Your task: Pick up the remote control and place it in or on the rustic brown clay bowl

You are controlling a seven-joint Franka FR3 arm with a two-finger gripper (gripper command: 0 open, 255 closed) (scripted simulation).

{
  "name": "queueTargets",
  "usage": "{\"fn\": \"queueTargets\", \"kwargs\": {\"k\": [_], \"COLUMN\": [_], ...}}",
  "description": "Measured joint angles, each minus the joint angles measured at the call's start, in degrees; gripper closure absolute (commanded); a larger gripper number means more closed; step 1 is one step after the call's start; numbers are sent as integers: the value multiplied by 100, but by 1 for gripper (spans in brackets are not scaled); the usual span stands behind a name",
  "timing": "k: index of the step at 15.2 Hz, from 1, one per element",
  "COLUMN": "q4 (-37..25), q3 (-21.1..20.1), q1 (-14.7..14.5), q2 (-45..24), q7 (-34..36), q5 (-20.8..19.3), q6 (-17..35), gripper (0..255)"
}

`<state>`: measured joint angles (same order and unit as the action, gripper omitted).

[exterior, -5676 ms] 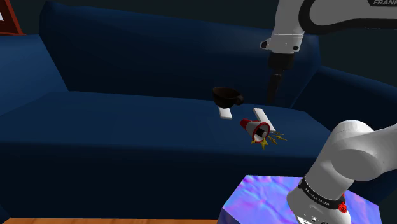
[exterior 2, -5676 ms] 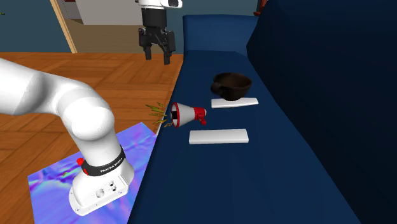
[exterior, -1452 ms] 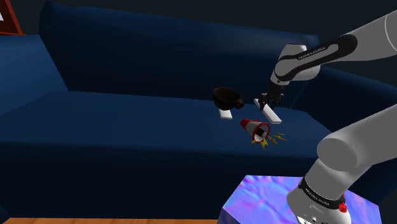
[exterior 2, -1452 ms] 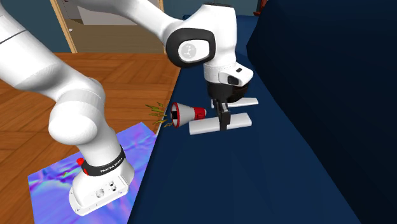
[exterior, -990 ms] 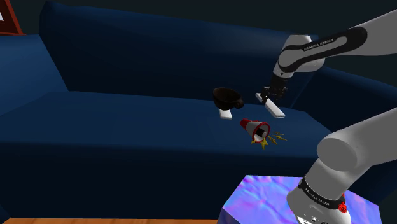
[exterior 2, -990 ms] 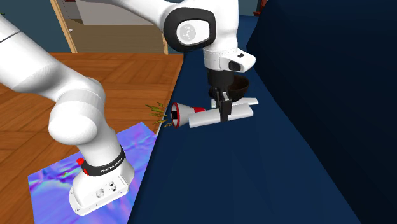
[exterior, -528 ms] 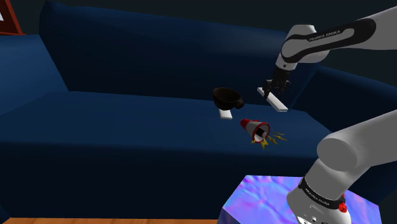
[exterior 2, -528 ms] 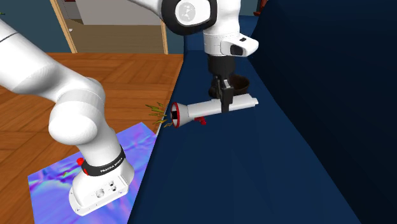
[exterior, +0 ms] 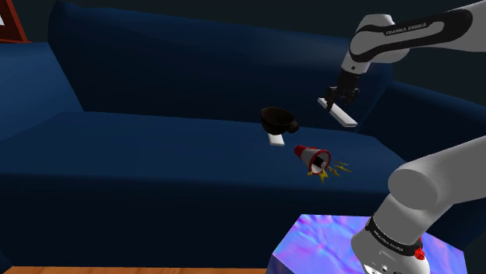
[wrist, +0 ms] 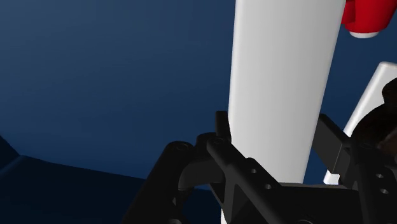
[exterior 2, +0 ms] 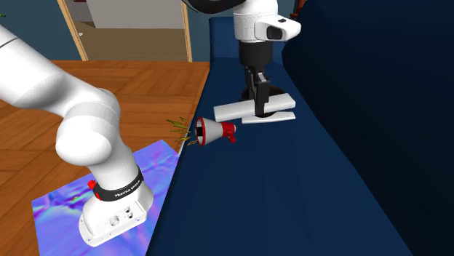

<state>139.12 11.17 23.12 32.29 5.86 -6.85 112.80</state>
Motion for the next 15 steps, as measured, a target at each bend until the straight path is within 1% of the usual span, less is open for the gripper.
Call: {"fn": "queueTargets", "kwargs": {"k": [7,10,11,15], "q4": [-466,-727,-790,-1250], "q3": [-48,-214,-326,-603], "q1": [-14,-131,-192,-372], "q2": [63,-225,-307,-880], "q7": [-6,206,346,723], "q5": [33,142,193,338], "q6": [-529,-519,-509,-418], "gripper": [255,255,255,255]}}
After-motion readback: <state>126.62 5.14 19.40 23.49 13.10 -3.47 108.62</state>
